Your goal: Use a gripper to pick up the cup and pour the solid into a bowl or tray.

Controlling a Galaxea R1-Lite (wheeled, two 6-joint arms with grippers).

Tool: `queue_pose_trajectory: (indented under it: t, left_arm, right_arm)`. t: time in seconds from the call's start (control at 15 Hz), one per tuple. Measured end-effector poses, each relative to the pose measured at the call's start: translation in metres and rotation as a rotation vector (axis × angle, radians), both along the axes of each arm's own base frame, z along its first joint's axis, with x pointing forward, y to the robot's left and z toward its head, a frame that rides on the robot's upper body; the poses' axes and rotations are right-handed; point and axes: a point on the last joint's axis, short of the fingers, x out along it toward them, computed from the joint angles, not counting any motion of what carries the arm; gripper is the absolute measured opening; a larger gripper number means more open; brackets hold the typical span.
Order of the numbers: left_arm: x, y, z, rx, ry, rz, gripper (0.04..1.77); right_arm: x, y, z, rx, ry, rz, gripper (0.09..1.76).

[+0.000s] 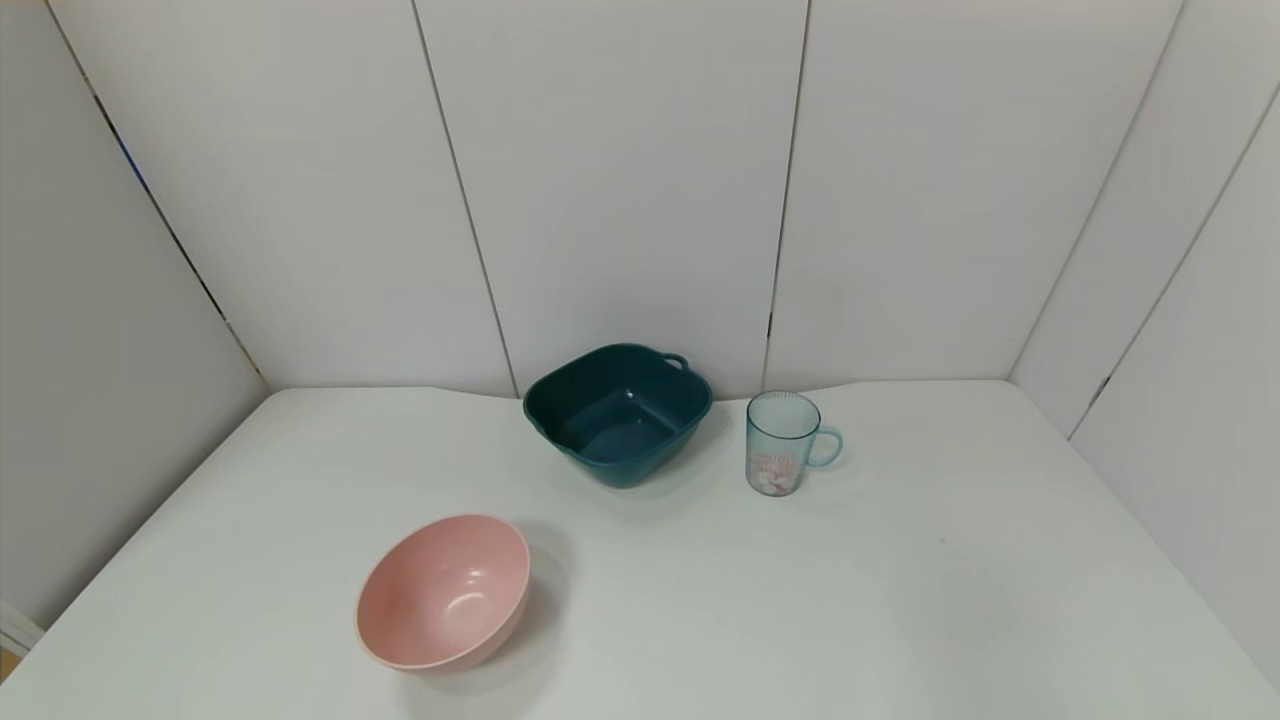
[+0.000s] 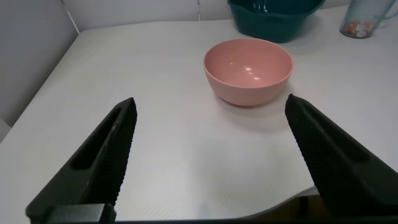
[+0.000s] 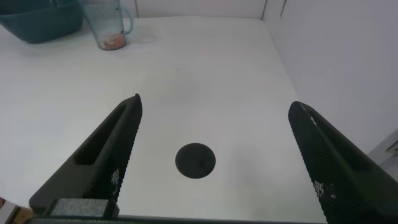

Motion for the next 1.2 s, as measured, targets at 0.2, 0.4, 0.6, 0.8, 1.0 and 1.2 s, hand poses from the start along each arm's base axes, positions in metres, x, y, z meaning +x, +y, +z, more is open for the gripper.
queue_pose_trajectory:
  t: [0.2, 0.4, 0.6, 0.8, 1.0, 1.2]
  left_arm:
    - [0.000, 0.000, 0.000, 0.000, 0.000, 0.000, 1.72]
    - [0.000, 0.000, 0.000, 0.000, 0.000, 0.000, 1.72]
    - [0.000, 0.000, 0.000, 0.000, 0.000, 0.000, 1.72]
    - [0.000, 0.000, 0.000, 0.000, 0.000, 0.001, 1.72]
    - [0.000, 0.000, 0.000, 0.000, 0.000, 0.001, 1.72]
    - [0.000, 0.000, 0.000, 0.000, 0.000, 0.000, 1.72]
  right_arm:
    - [0.000, 0.000, 0.000, -0.002, 0.000, -0.001, 1.71]
    - [0.000, 0.000, 0.000, -0.002, 0.000, -0.008, 1.71]
    - [0.000, -0.001, 0.019, -0.002, -0.021, -0.026, 1.71]
    - [0.006, -0.001, 0.062, 0.000, -0.029, -0.027, 1.71]
    - [0.026, 0.000, 0.116, 0.000, -0.018, -0.007, 1.71]
    - [0.071, 0.002, 0.154, -0.002, 0.058, 0.049, 1.71]
